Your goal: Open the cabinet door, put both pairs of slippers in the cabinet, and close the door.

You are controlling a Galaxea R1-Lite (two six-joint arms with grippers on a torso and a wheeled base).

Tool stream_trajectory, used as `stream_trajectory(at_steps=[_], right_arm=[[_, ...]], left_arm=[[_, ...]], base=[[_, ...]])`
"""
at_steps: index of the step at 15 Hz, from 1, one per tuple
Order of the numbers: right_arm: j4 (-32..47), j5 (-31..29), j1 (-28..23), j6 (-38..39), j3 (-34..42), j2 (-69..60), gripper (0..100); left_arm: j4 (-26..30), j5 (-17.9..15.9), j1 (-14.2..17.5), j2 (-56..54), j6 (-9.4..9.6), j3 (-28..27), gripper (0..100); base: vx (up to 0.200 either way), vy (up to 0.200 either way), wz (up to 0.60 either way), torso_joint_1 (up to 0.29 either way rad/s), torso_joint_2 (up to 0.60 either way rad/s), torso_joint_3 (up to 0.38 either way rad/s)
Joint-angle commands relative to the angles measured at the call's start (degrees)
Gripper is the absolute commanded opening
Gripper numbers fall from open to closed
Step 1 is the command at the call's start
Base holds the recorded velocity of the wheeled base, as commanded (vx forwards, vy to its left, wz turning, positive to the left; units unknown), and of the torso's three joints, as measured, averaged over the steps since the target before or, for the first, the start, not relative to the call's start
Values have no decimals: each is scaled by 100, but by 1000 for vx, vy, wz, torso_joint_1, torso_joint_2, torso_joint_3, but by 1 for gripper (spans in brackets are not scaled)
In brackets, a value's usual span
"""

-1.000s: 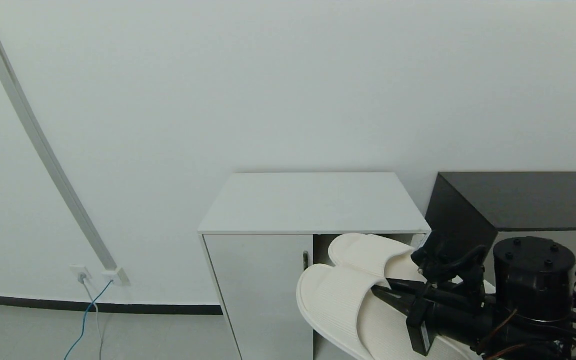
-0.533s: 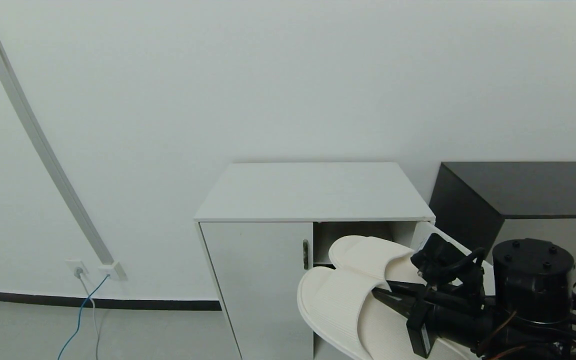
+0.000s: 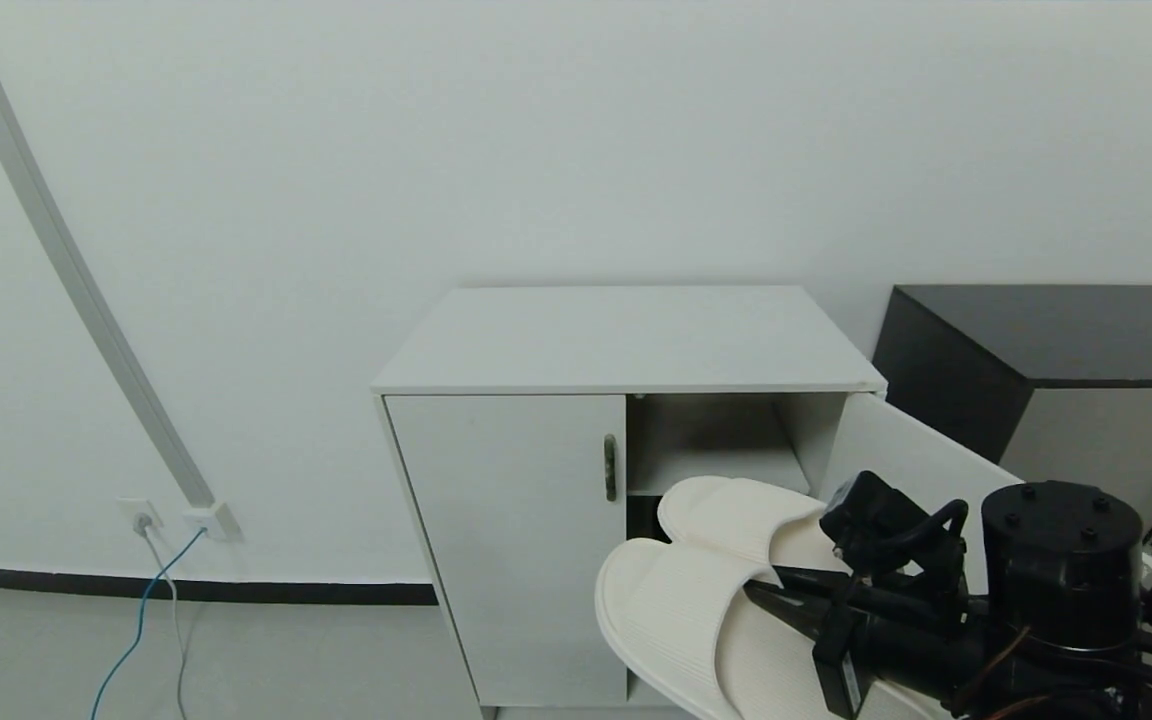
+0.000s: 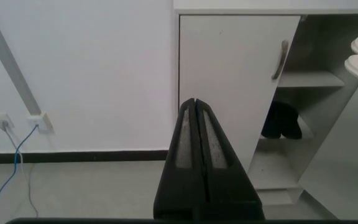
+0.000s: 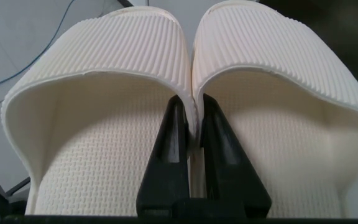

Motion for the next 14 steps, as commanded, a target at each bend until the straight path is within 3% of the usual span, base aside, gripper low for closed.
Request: stream_trajectory(at_steps=[1,14], right_arm=[[-2,1,-1,-10,-1,41,0],[-187,1,70,-10,69,138,0]], left_arm=[[-1,0,1,7,-2,0,0],[-1,-18,1,7,25,0,0]], base=[[0,0,0,-203,535,315],[0,0,0,-163,494,328]])
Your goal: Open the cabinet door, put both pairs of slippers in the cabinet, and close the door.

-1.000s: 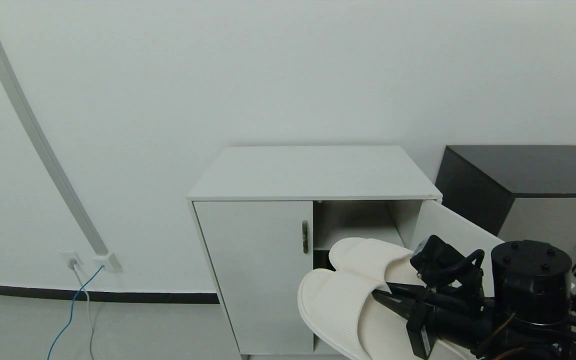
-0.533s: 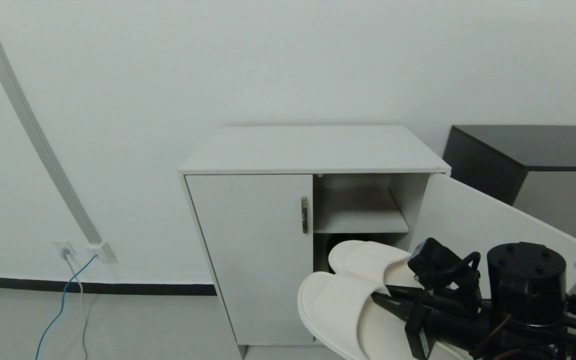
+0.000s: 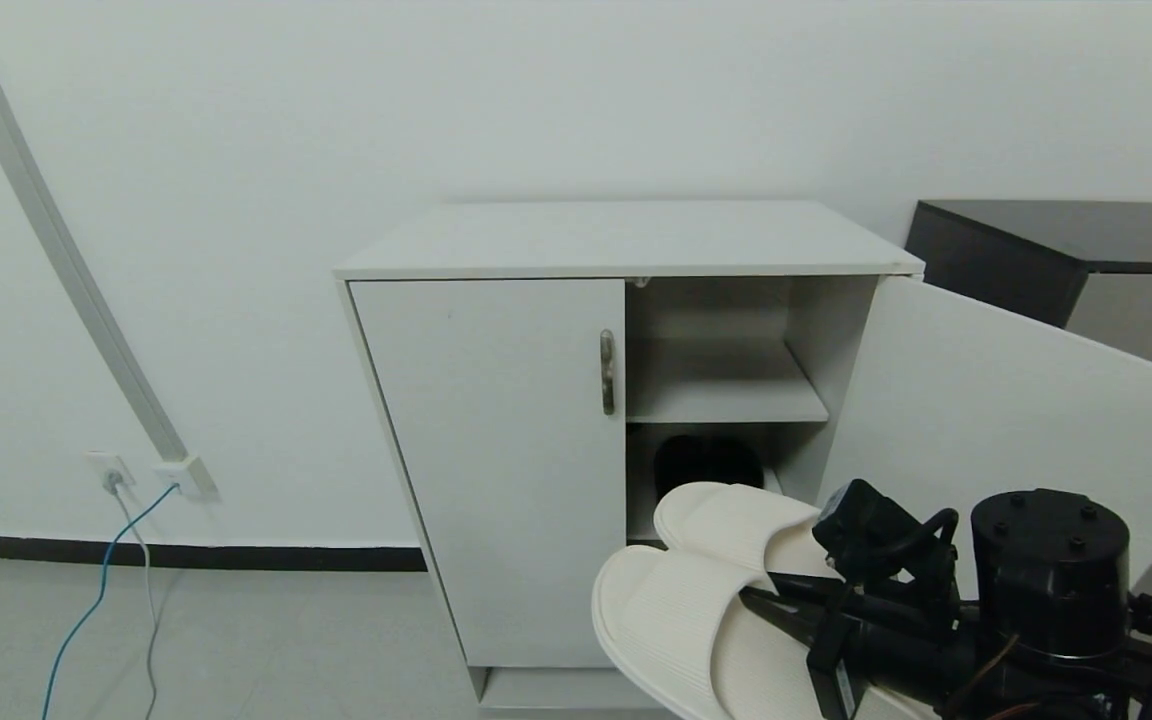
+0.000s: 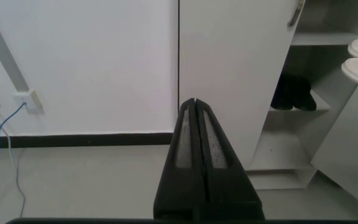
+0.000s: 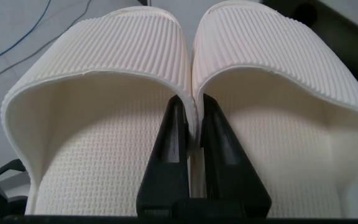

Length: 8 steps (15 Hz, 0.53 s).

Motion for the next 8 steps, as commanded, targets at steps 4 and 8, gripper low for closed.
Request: stream_trajectory(at_steps=[4,8], right_arm=[[-125,1,22,-2,50,5,0],[-187,-7,31,-19,94,5,0]], left_arm=[[-1,7,1,7,1,0,0],[-1,-2,1,7,1,0,0]], base=[[0,0,0,-94,453,359],[0,0,0,-19,334,286]])
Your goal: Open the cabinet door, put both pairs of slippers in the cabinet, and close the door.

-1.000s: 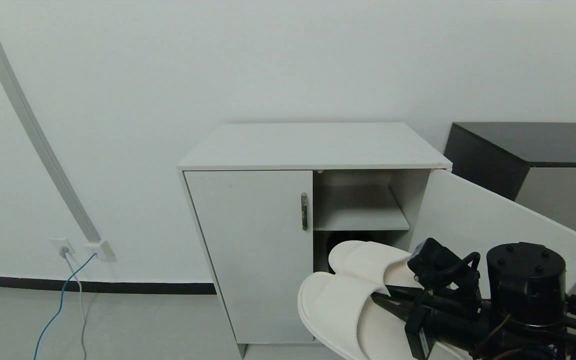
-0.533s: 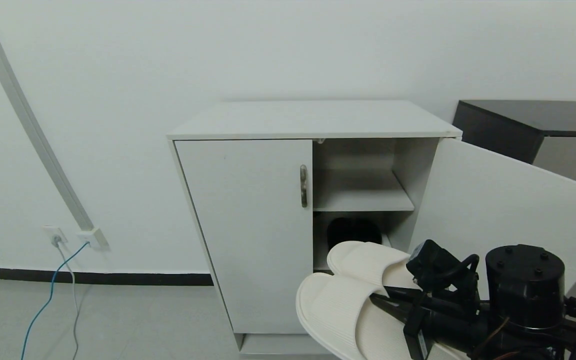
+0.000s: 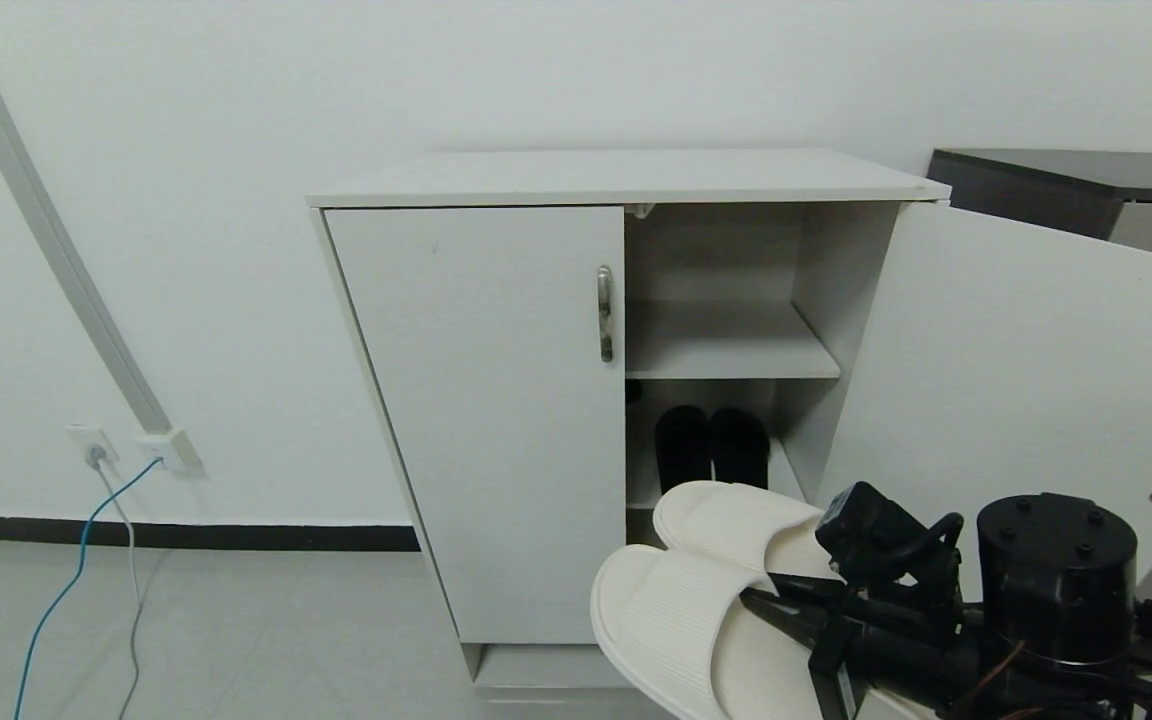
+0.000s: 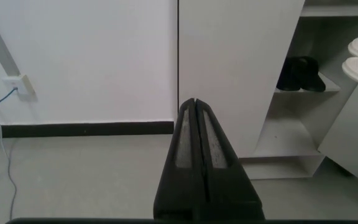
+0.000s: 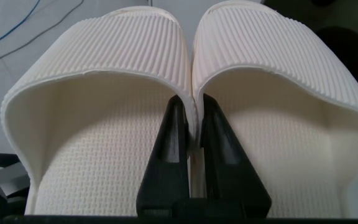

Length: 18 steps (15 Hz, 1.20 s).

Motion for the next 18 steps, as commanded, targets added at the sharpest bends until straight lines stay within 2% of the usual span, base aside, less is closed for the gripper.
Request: stream_trajectory(at_steps=[1,12,15,18], right_arm=[[-4,6,9,-4,7,-2,0],[-4,6,53,-4,16,-2,0],[-4,6,71,-12,16,-2,0],[-4,6,71,-4,25,24,0]], left_arm=[[2,-2,4,7,-1,0,0],[2,-2,4,7,-1,0,0],[2,7,4,7,43,0,0],[2,7,4,7,17,0,0]], base=[[0,0,0,0,0,0],[0,0,0,0,0,0],[0,-200,0,-17,76,77],[0,0,0,-3,39,47]])
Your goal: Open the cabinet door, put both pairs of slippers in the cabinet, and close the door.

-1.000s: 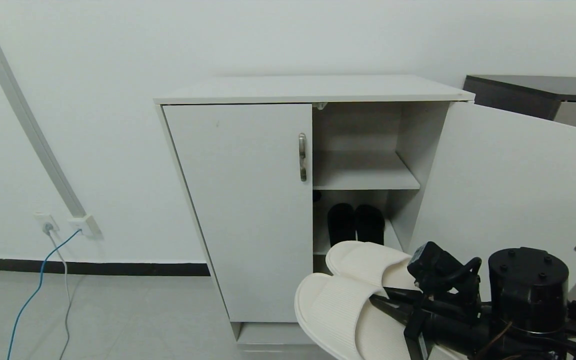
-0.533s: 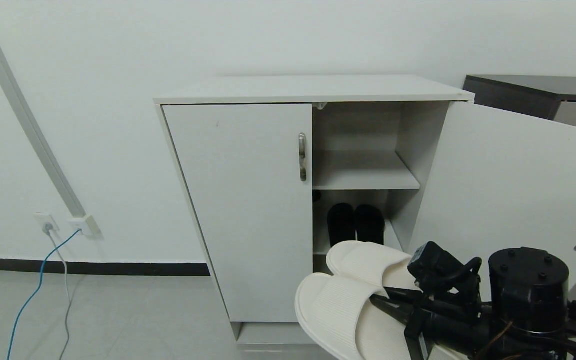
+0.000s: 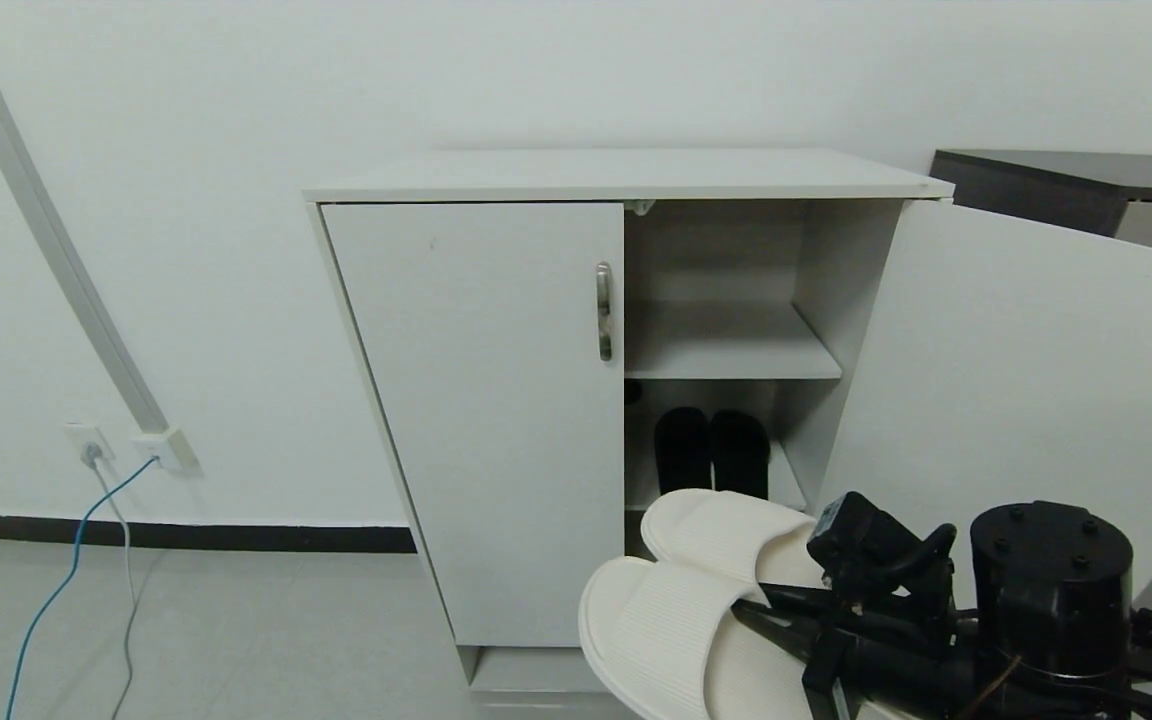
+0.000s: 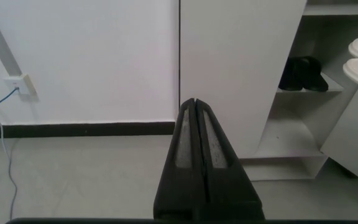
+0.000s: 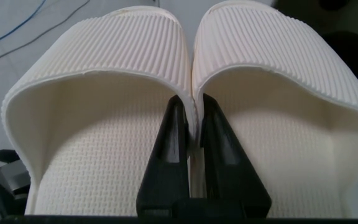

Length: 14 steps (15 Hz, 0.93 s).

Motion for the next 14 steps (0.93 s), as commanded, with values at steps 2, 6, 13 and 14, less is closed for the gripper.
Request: stream_trajectory(at_steps=[2,6,13,14], right_arm=[[0,0,-4,-1,18,15,0],[-44,-79,32,-1,-18,15,0],[984,-3771,735,1581,-2109,1079,0],[1116,-4324,735,1686,-2558,1351,0]], left_arm=[[-6,-1,6,7,0,0,0],[-6,-1,6,7,0,0,0],[-6,-10,6,7,-9,0,0],[-6,-10,6,7,0,0,0]], base=[[0,0,0,0,0,0],[0,0,0,0,0,0],[0,0,0,0,0,0],[0,0,0,0,0,0]])
